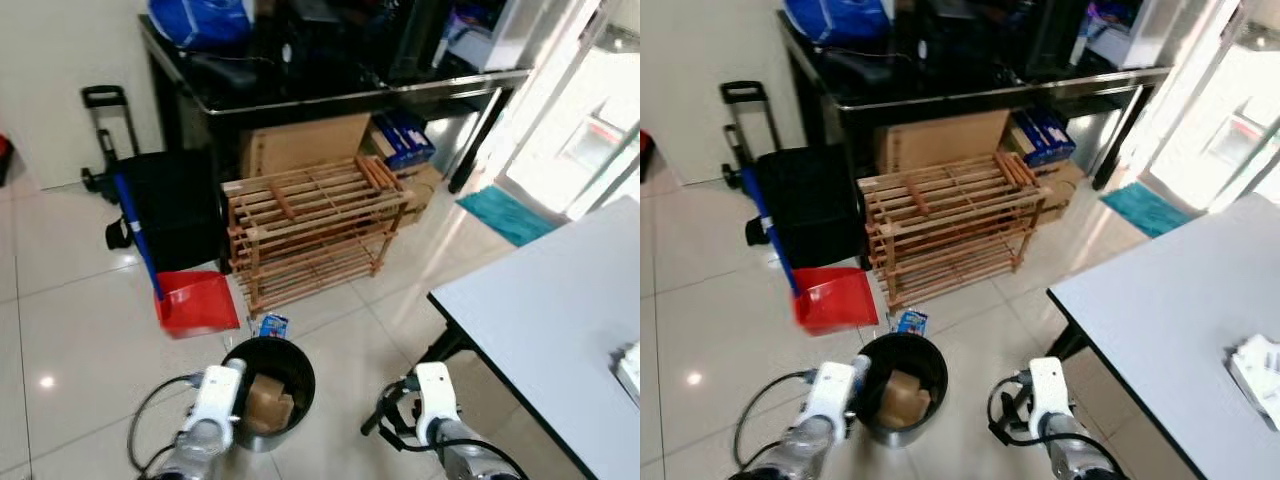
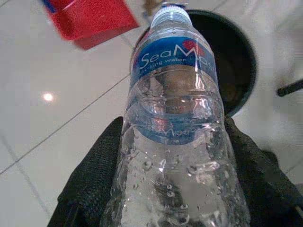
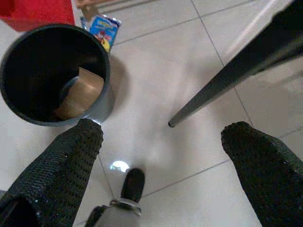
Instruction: Picking trash to rubbish bin
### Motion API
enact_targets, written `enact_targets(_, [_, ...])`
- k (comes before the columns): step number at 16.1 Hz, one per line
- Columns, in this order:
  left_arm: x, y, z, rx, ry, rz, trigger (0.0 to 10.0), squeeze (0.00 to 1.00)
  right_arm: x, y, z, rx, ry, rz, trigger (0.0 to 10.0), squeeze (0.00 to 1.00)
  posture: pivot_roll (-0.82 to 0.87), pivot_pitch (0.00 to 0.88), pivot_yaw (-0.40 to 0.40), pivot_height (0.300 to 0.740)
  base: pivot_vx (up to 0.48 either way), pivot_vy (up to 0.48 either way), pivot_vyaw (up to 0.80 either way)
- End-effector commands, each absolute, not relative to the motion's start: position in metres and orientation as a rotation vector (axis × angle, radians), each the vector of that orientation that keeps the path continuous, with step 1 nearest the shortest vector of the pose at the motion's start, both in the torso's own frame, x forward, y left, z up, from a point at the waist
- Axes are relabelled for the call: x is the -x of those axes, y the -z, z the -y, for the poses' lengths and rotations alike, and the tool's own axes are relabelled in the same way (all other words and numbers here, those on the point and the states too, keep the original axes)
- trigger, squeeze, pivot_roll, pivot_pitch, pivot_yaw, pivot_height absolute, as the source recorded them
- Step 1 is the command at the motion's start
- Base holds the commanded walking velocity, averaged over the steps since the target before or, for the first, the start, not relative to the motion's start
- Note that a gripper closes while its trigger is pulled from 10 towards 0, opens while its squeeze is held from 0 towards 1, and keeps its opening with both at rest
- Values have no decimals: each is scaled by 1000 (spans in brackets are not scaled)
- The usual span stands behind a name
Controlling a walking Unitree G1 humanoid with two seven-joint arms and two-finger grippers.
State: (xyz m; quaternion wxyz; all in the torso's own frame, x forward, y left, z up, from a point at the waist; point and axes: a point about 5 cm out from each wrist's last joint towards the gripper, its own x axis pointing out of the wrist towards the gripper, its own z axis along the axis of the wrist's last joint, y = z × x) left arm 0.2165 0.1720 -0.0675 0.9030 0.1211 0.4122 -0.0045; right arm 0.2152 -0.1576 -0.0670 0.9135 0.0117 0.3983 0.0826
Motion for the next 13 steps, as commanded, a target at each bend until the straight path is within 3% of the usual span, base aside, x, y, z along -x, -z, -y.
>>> enact_targets(1, [-216,67,-175,-259,4,-854,10000,0,-220,64,156,-21,-177,-811,10000,0,-25,47,-135,740,480,0,0])
enact_targets(13, [-216,67,-174,-254,1,-852,10000,0,-219,65,157,-17,-183,-812,10000,0,-25,51,-137,740,23,0,0])
